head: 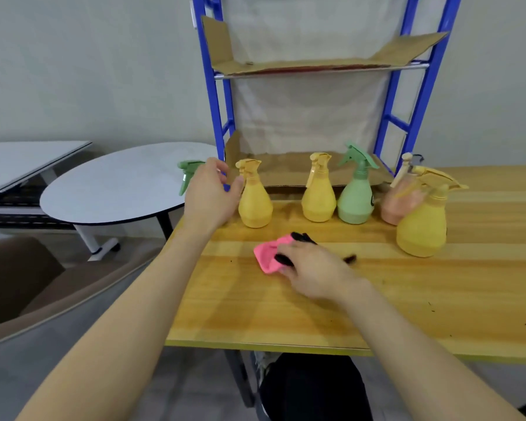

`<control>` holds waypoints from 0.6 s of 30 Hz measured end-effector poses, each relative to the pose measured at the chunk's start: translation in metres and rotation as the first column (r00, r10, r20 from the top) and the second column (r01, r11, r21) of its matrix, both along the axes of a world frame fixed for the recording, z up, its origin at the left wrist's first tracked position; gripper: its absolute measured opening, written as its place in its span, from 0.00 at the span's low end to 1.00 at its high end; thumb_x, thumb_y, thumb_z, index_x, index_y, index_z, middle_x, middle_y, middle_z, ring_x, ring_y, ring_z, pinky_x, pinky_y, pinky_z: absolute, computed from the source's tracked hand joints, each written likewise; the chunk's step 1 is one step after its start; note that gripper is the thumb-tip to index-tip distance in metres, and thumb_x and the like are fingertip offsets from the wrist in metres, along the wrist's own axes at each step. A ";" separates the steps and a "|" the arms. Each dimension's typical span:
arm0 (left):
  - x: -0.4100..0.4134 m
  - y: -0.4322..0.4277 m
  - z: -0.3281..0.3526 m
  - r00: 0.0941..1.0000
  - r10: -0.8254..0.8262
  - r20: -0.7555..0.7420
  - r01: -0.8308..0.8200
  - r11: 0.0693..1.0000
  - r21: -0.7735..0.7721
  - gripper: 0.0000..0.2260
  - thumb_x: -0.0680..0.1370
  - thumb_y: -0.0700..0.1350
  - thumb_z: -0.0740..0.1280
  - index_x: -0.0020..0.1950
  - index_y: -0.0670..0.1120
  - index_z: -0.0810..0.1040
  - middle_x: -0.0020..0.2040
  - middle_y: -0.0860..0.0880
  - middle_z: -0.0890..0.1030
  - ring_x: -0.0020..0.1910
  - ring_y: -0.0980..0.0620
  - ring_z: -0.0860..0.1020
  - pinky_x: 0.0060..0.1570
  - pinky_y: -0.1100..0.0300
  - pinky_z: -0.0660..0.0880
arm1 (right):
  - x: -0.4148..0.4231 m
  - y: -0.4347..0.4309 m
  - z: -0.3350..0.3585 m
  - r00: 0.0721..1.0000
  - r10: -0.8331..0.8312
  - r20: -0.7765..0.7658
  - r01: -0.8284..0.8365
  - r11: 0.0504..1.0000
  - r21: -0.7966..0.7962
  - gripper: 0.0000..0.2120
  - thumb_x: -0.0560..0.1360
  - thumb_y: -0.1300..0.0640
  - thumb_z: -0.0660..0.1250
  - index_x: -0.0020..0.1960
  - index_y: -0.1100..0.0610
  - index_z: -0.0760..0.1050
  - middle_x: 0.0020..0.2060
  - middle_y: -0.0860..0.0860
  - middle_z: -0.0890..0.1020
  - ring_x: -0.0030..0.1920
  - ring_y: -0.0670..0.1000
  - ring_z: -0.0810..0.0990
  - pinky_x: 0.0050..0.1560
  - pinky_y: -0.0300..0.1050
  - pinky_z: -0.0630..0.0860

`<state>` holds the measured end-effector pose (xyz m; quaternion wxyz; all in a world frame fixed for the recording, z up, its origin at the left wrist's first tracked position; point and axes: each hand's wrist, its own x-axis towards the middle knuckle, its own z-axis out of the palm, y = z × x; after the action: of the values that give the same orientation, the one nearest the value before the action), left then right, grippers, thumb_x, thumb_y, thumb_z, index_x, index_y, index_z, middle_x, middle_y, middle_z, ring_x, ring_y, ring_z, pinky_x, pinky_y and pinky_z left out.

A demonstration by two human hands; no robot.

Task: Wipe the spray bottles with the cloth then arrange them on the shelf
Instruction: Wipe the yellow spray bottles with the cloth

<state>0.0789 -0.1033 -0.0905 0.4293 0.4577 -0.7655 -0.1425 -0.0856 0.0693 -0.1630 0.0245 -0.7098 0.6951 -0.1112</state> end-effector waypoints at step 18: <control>-0.040 -0.020 0.023 0.963 -0.041 0.267 0.022 0.997 0.074 0.09 0.82 0.46 0.71 0.62 0.47 0.84 0.51 0.45 0.86 0.52 0.42 0.84 0.55 0.45 0.84 | -0.009 -0.027 -0.026 0.991 -0.107 0.077 0.099 0.990 0.103 0.23 0.81 0.31 0.61 0.72 0.39 0.71 0.71 0.46 0.68 0.74 0.54 0.64 0.74 0.58 0.63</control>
<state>0.0391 -0.1232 -0.0676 0.3027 0.4753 -0.8183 -0.1131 -0.0944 0.0424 -0.1887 0.0823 -0.6656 0.7340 -0.1071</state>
